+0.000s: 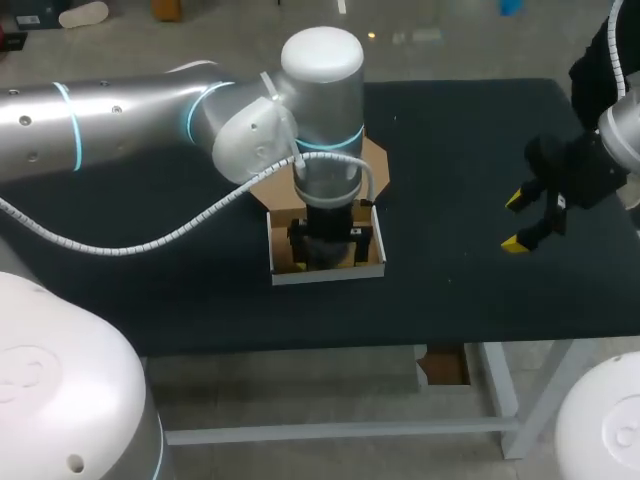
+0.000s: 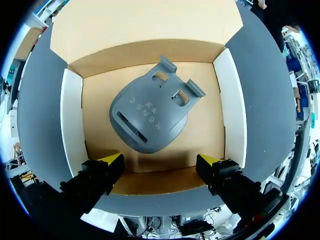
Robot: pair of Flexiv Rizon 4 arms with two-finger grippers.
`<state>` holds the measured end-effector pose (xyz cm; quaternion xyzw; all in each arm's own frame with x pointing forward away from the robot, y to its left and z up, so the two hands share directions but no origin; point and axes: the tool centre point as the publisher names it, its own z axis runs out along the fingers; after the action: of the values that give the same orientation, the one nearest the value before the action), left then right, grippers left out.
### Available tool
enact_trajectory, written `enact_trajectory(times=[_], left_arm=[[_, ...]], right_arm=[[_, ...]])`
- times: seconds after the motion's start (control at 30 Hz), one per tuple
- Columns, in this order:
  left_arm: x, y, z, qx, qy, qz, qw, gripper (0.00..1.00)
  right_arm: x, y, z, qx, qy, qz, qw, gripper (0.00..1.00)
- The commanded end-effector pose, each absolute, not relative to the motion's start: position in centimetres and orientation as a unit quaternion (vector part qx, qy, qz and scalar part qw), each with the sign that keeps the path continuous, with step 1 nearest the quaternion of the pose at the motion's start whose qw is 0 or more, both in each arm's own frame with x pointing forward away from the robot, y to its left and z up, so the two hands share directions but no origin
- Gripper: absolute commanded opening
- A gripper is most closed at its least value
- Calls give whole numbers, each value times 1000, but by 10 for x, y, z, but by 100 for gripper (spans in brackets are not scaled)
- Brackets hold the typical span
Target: Assemble the packaging by folding the flat box into shape, placing the metal phone stand inside, and closing the box properly
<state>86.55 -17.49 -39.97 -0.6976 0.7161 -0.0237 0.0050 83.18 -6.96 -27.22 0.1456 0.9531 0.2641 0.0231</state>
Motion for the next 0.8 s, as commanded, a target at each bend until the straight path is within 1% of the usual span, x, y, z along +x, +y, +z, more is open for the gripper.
enact_trajectory(times=[0.03, 0.8], left_arm=[[864, -181, -401, -698, 716, -16, 10, 100], [832, -183, -400, -707, 707, -13, 7, 100]], right_arm=[[832, -71, -271, 144, 953, 266, 22, 100], [832, -71, -271, 144, 953, 266, 22, 100]])
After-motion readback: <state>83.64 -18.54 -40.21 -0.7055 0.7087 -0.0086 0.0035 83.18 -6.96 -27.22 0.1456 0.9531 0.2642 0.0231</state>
